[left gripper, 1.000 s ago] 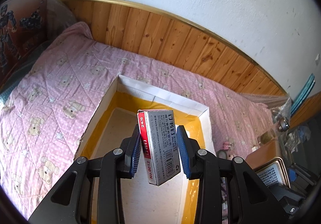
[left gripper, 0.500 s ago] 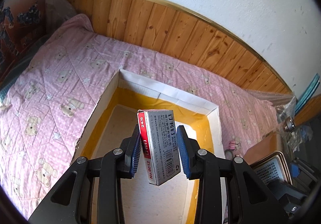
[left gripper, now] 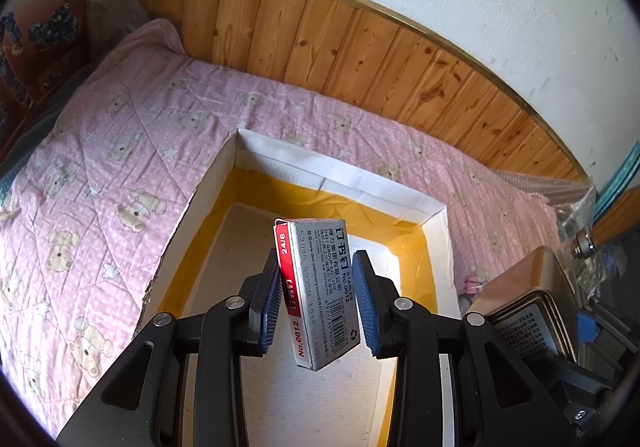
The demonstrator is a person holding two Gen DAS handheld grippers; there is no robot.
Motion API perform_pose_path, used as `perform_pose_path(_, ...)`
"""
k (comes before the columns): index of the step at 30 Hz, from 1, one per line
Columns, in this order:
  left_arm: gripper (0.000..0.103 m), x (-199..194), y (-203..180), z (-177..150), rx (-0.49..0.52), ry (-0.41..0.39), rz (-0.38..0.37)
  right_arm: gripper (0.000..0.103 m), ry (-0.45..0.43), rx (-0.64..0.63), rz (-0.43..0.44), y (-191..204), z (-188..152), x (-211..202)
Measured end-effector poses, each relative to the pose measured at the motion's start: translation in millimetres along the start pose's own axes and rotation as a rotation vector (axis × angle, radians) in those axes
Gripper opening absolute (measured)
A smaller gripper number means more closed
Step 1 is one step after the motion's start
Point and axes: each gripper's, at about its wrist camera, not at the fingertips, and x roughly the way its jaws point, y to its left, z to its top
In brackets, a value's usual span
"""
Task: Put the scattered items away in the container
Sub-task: 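Carry the staple box and gold tin over the white box with both tools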
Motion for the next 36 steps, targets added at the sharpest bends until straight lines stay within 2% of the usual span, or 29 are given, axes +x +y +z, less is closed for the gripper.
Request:
perform_pose_path(23, 0.036, 28.2, 15.1, 14.1, -0.057, 0.073, 0.017, 0.053, 0.167, -0.136, -0.116, -10.8, 10.6, 70.9)
perform_pose_path(36, 0.036, 59.8, 15.1, 18.0, -0.049, 0.167, 0.067, 0.053, 0.308, -0.224, -0.180, -17.7, 13.1, 123.1)
